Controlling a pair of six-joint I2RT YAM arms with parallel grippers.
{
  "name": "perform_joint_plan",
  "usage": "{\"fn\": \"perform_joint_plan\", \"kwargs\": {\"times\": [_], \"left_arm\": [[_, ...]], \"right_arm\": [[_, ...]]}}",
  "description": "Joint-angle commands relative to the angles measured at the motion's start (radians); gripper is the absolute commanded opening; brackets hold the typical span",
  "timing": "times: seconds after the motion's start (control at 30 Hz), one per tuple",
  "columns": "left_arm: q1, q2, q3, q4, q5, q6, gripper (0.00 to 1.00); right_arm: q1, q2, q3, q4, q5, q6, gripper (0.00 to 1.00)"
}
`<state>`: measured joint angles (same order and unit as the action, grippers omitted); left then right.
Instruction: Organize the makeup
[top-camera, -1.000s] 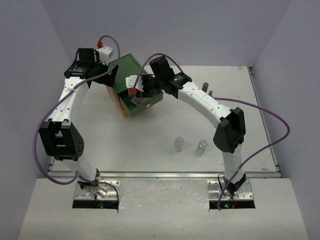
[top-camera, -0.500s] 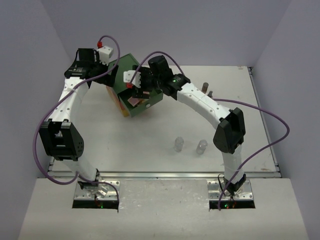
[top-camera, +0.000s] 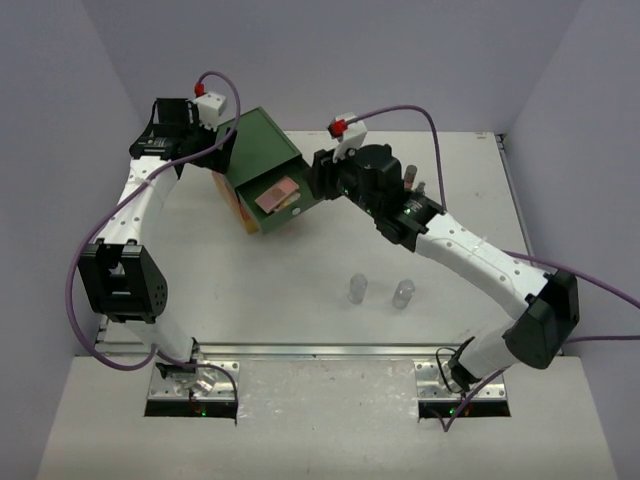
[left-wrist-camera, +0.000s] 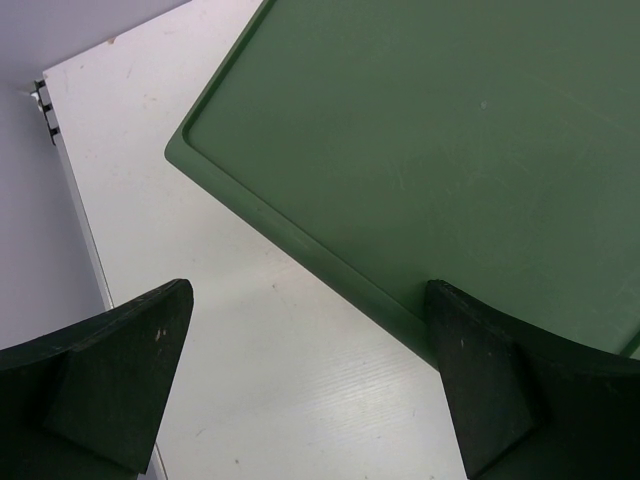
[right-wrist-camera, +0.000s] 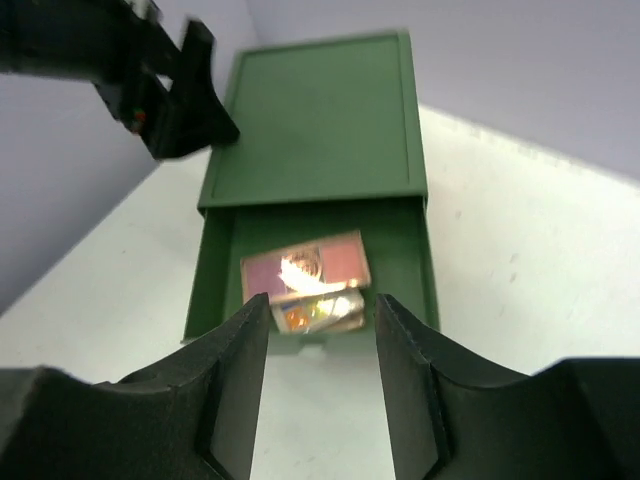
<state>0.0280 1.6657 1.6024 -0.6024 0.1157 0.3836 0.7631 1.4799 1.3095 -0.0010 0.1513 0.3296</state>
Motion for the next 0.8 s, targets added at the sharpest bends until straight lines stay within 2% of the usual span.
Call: {"fn": "perform_joint_plan", "kwargs": {"times": [0.0,0.13,0.33,0.77], "left_arm": [[0.01,-0.012,-0.017,0.009,-0.024,0.003,1.0],[0.01,-0.009,-0.031,0.015,-0.036,-0.007,1.0],[0.01,-0.015,-0.019,0.006,-0.031,-0.025,1.0],[0.01,-0.022,-0.009,0.004,-0.051,0.012,1.0]], "right_arm": [[0.044,0.018,-0.141,0.068,0.168,0.235,0.44],[0.044,0.075,-0.171,0.084,0.137,0.34,0.37],[0.044,0.155,-0.159,0.154,0.11,0.378,0.36],[0.034,0.371,0.086,0.213,0.126,0.332,0.38]]}}
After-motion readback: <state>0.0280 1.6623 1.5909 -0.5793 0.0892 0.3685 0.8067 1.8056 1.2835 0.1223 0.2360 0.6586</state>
